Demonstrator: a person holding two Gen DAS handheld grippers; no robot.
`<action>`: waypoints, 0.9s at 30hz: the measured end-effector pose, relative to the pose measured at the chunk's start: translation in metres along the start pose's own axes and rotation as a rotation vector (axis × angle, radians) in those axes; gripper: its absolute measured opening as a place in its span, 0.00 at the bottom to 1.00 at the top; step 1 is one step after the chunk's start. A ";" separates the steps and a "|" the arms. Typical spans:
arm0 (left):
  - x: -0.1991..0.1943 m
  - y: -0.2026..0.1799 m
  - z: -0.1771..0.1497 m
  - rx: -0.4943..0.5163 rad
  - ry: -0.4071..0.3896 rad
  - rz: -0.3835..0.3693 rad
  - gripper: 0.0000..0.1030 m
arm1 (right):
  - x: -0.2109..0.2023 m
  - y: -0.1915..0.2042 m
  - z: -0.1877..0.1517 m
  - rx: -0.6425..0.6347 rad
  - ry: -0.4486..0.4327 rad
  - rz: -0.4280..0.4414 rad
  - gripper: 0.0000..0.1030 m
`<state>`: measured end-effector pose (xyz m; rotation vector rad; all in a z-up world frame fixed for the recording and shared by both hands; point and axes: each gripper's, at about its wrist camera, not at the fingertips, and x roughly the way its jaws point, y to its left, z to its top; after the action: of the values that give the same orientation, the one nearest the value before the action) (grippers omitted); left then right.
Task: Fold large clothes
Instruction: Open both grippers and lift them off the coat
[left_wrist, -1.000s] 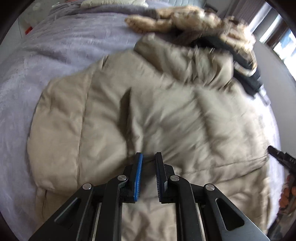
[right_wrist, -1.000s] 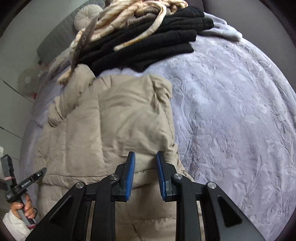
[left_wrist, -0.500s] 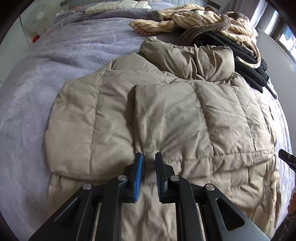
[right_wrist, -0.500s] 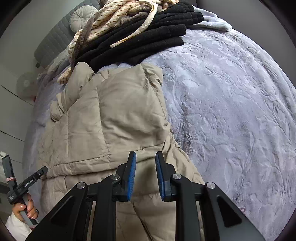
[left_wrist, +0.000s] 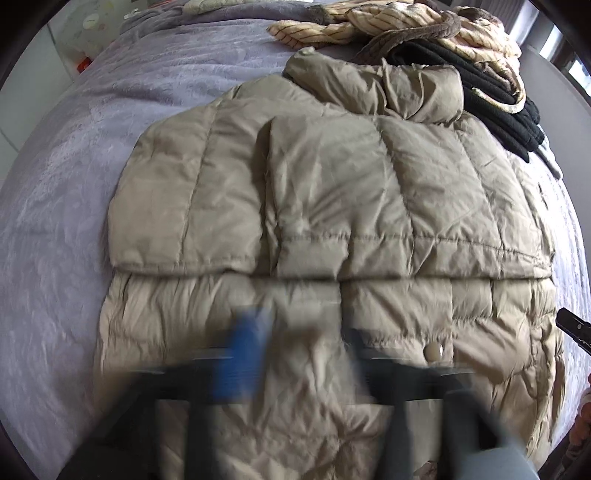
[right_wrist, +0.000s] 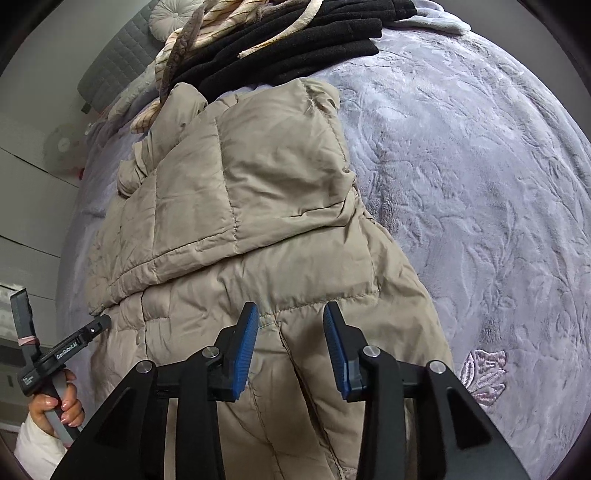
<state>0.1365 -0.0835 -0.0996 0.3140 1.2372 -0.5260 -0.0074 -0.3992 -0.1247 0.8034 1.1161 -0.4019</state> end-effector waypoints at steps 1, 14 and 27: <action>-0.003 -0.001 -0.002 -0.006 -0.018 0.005 0.90 | 0.000 0.000 -0.001 -0.002 0.002 0.002 0.43; -0.026 -0.022 -0.013 0.016 -0.042 0.048 1.00 | -0.027 0.017 -0.002 -0.084 -0.052 0.009 0.73; -0.063 -0.021 -0.030 -0.015 -0.021 0.076 1.00 | -0.062 0.057 -0.009 -0.204 -0.087 -0.018 1.00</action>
<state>0.0866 -0.0727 -0.0480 0.3408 1.2037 -0.4529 -0.0013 -0.3606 -0.0493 0.5916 1.0642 -0.3292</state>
